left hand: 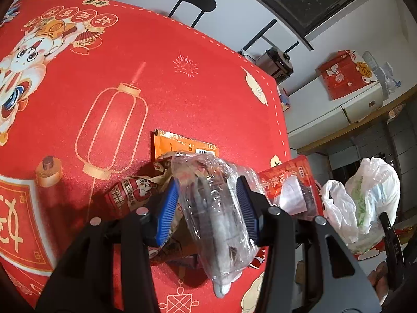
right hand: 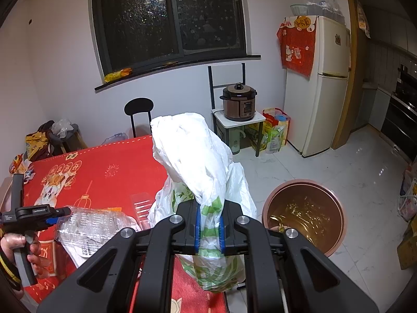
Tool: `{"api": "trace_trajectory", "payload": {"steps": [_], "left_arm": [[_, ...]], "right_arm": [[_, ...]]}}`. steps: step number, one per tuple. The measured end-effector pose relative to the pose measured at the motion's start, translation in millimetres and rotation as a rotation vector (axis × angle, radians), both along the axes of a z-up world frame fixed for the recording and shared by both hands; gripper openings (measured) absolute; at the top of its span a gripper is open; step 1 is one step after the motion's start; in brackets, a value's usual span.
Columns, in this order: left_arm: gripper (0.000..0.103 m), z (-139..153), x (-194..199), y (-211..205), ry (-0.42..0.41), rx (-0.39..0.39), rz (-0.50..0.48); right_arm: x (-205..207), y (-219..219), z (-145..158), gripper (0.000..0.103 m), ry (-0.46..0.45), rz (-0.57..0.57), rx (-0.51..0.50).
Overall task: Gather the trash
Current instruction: 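Grasp the clear plastic container with the left tool while the right tool holds the bag, then carry the bag into the brown bin and open the right tool while the left tool holds the container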
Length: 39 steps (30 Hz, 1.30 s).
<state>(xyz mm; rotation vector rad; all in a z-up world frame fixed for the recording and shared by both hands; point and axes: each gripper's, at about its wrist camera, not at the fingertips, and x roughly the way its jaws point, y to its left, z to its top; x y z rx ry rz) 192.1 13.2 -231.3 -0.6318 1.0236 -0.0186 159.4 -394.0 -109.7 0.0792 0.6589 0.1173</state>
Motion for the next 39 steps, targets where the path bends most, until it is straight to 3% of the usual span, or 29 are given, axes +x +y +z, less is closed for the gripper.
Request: {"api": "trace_trajectory", "payload": {"steps": [8,22,28,39], "left_arm": [[0.038,20,0,-8,-0.046,0.043,-0.051],[0.026,58,-22,-14,-0.156,-0.112,-0.112],[0.025,68,-30,-17,-0.183,-0.117,-0.127],[0.020,84,-45,-14,-0.248,-0.196,-0.149]], "right_arm": [[-2,1,0,0.011,0.003,0.002,0.003],[-5,0,5,0.011,0.003,0.025,0.027],[-6,-4,7,0.011,-0.001,0.025,0.032],[-9,-6,11,0.011,-0.006,0.022,0.046]]}}
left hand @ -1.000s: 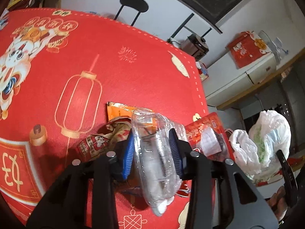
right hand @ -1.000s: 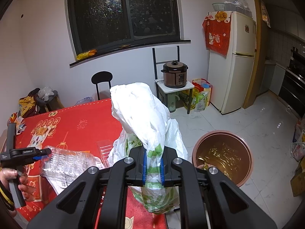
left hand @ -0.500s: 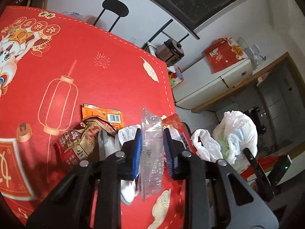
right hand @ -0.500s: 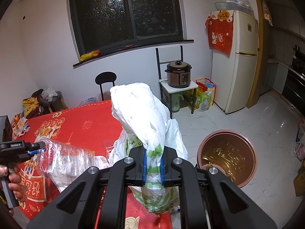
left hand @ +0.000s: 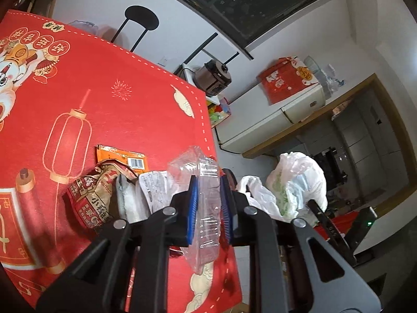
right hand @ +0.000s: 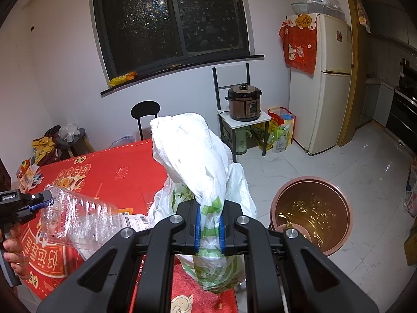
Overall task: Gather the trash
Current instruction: 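Carry the bag into the brown bin and open the right tool while the left tool holds the container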
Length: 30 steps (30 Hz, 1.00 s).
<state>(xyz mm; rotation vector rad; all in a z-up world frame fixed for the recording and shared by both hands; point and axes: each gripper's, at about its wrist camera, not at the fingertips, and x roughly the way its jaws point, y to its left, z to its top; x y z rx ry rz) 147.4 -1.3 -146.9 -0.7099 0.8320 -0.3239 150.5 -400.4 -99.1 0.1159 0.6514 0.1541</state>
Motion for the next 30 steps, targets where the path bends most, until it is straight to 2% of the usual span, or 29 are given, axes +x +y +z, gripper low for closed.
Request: {"api": "trace_trajectory", "payload": {"steps": [12,30], "left_arm": [[0.015,26,-14,9,-0.100,-0.066,0.001],[0.012,86,-39,15,-0.261,-0.050,0.010]], "right_arm": [[-8,5,5,0.011,-0.021,0.007,0.003],[-20,-11,15,0.011,-0.074,-0.041,0.014]]}}
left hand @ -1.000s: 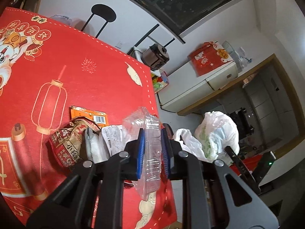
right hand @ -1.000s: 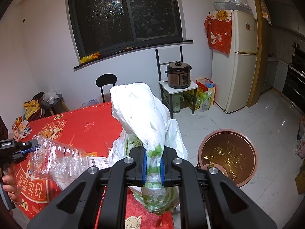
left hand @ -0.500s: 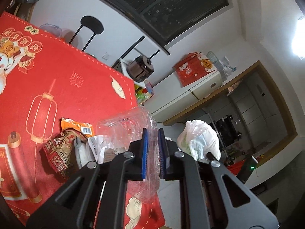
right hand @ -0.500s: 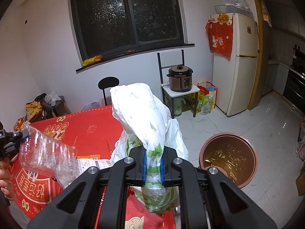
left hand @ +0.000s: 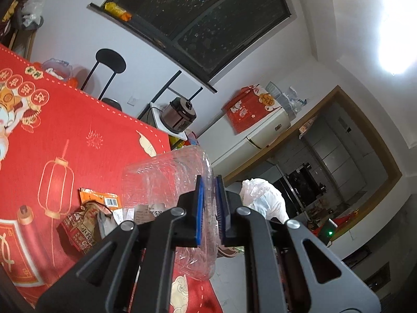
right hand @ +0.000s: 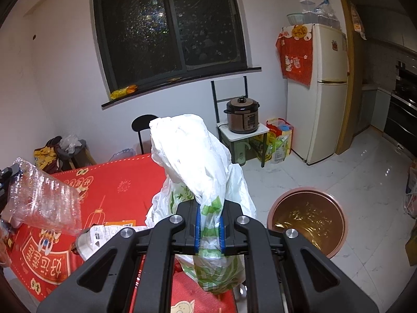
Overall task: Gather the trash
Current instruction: 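Carry the bag into the brown bin and open the right tool while the left tool holds the container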
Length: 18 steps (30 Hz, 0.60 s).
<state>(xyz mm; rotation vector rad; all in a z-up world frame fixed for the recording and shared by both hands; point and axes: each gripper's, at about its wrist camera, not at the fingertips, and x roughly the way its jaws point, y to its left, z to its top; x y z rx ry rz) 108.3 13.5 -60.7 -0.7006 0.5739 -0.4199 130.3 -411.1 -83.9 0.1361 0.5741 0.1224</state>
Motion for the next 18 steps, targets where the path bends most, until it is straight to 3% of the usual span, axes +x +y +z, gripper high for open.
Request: {"api": "trace_trajectory", "payload": {"steps": [7,18], "left_arm": [[0.012,9,0,-7,-0.013,0.010,0.012],[0.012,12,10,-42,-0.003,0.043,0.030]], "right_arm": [[7,-35,3,0.011,-0.005,-0.089,-0.008],[29,-121,-26,0.011,0.054,-0.230,-0.015]]}}
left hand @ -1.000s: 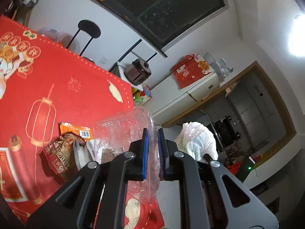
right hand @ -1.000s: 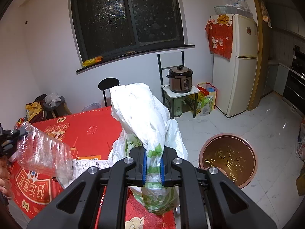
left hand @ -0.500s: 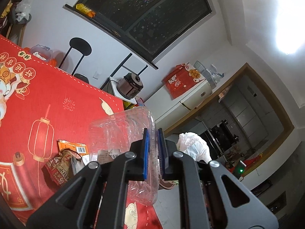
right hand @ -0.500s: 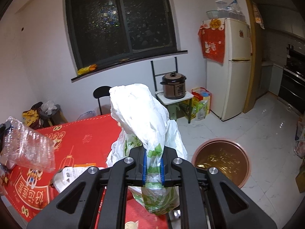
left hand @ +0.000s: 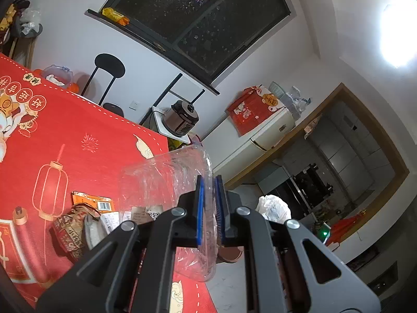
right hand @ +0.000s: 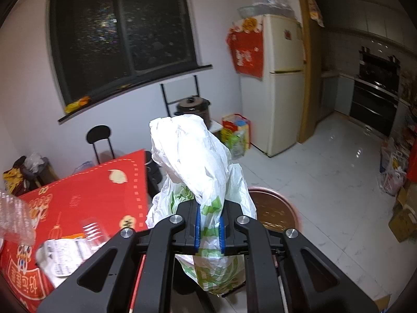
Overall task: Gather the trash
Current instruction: 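Carry the bag into the brown bin and open the right tool while the left tool holds the container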
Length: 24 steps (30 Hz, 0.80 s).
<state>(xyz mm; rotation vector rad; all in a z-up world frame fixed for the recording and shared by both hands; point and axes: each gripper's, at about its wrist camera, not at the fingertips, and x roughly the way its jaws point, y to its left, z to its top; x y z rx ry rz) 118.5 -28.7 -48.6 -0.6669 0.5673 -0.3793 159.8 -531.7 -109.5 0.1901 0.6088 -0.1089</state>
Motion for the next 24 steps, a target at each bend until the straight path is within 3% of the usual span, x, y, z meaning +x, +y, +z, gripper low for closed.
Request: {"api": "trace_trajectory", "payload": {"steps": [10,16,19,24], "left_arm": [[0.012,2,17,-54,-0.010,0.009,0.033],[0.012,2,24,-78,-0.003,0.008,0.050],[0.012,1,27,-85,0.005,0.015,0.050],[0.012,4,33,-93,0.004,0.029,0.032]], "right_arm": [[43,-65,-46,0.011,0.110,-0.014,0.011],[72,-81,-73,0.012,0.199,0.024,0.041],[82,-87,-83,0.017,0.227,0.032,0.079],[83,-85,-80,0.046,0.223,0.042,0.084]]}}
